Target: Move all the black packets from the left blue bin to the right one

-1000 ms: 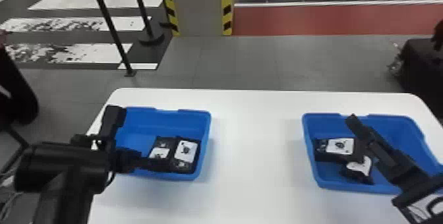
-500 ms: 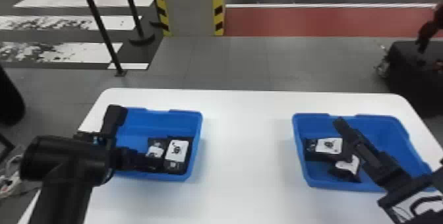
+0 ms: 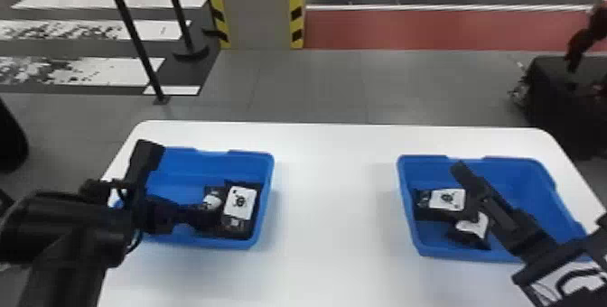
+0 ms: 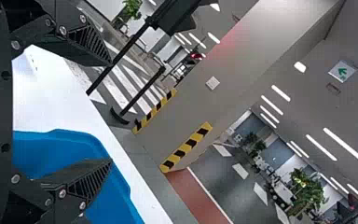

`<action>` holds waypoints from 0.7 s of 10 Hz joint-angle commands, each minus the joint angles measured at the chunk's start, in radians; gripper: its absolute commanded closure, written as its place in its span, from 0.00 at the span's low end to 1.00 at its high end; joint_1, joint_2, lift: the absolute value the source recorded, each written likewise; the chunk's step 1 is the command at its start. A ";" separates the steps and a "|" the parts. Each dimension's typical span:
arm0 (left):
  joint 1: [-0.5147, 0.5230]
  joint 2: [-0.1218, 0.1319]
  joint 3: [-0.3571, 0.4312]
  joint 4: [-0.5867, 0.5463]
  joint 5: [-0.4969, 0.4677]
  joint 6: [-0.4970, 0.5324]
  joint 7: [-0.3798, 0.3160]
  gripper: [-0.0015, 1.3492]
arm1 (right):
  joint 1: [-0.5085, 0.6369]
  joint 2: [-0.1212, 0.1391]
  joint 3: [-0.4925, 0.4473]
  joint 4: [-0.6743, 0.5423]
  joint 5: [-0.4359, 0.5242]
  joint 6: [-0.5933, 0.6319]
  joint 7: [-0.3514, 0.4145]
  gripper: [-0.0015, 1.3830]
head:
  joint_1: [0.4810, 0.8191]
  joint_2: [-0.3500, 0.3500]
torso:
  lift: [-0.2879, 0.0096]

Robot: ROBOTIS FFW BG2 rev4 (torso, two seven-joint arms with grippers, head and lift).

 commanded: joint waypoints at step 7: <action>0.092 -0.013 -0.029 -0.467 0.154 -0.030 -0.123 0.90 | -0.046 0.002 0.081 0.012 0.000 0.087 0.065 0.23 | 0.63 0.61 | 0.60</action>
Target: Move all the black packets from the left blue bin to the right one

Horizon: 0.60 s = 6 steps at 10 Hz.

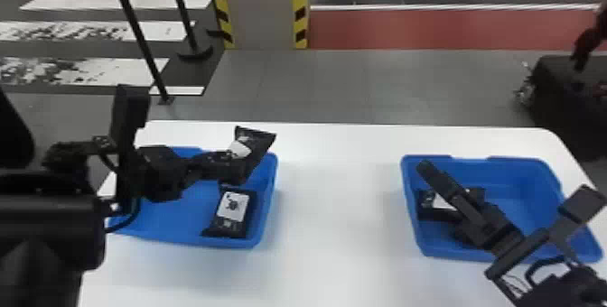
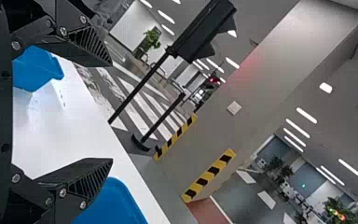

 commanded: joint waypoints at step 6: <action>-0.259 -0.049 -0.195 0.444 0.118 -0.236 -0.011 0.90 | -0.136 0.002 0.080 0.042 0.017 0.084 0.053 0.23 | 0.63 0.49 | 0.60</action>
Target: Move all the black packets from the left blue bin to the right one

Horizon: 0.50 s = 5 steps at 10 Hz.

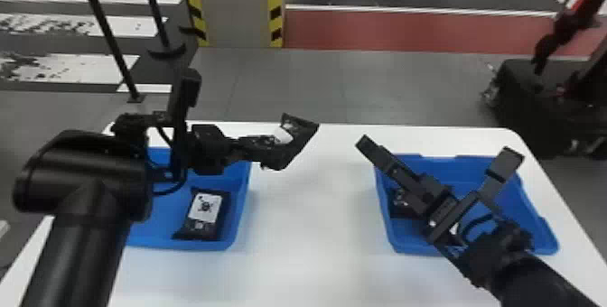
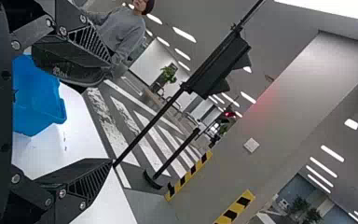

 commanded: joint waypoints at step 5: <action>-0.118 -0.017 -0.064 0.165 0.034 -0.013 -0.027 0.90 | -0.141 0.005 0.059 0.105 0.056 0.046 0.003 0.22 | 0.63 0.50 | 0.60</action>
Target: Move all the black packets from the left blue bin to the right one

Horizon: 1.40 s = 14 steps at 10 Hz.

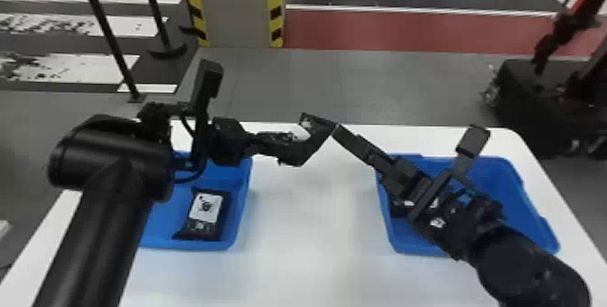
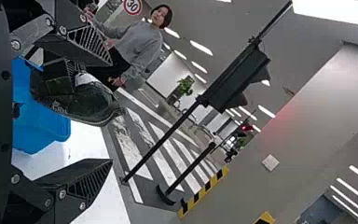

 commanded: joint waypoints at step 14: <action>-0.038 -0.036 0.003 0.100 0.012 -0.039 0.039 0.38 | -0.108 0.013 0.021 0.172 0.024 -0.031 0.077 0.92 | 0.63 0.49 | 0.60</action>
